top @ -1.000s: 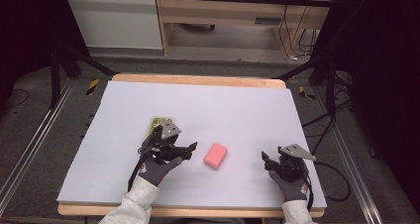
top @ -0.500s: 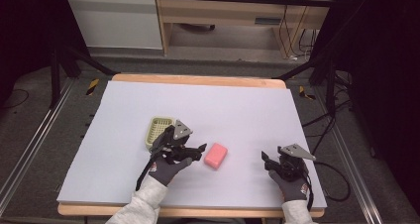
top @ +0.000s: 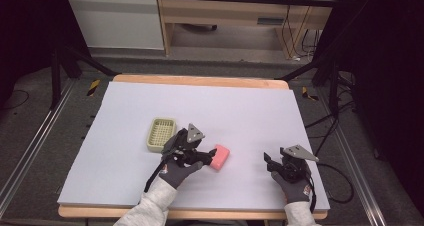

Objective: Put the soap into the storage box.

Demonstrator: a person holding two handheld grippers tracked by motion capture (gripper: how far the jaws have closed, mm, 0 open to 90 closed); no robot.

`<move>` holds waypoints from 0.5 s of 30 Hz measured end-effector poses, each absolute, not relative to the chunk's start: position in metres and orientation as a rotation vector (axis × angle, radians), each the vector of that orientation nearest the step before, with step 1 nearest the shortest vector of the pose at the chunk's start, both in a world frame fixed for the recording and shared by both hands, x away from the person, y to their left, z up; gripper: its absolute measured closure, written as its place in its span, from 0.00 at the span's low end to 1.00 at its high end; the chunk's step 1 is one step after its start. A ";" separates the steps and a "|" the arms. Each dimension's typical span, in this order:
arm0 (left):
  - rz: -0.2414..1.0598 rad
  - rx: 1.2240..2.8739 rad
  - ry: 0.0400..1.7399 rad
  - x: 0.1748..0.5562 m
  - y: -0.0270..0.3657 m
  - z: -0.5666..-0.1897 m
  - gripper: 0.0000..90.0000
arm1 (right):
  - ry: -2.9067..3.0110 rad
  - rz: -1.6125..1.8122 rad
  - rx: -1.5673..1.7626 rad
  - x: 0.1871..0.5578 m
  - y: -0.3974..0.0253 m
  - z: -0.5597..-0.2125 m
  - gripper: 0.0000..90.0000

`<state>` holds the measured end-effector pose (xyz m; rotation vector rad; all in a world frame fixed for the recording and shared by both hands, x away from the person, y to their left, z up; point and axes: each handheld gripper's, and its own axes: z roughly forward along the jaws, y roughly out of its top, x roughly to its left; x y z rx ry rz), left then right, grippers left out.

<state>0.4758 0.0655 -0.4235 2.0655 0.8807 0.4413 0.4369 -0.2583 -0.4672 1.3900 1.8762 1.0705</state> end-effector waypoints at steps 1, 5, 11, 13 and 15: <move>0.437 2.069 0.880 0.476 0.063 -0.424 0.22 | 1.874 1.068 1.388 0.437 -0.258 -0.467 0.38; 0.427 2.083 0.876 0.476 0.058 -0.426 0.22 | 1.876 1.070 1.391 0.437 -0.258 -0.467 0.38; 0.418 2.101 0.865 0.476 0.052 -0.428 0.22 | 1.875 1.069 1.391 0.437 -0.258 -0.467 0.38; 0.414 2.110 0.865 0.476 0.049 -0.429 0.22 | 1.871 1.066 1.389 0.437 -0.258 -0.467 0.38; 0.411 2.115 0.865 0.477 0.049 -0.430 0.22 | 1.871 1.065 1.386 0.437 -0.259 -0.467 0.38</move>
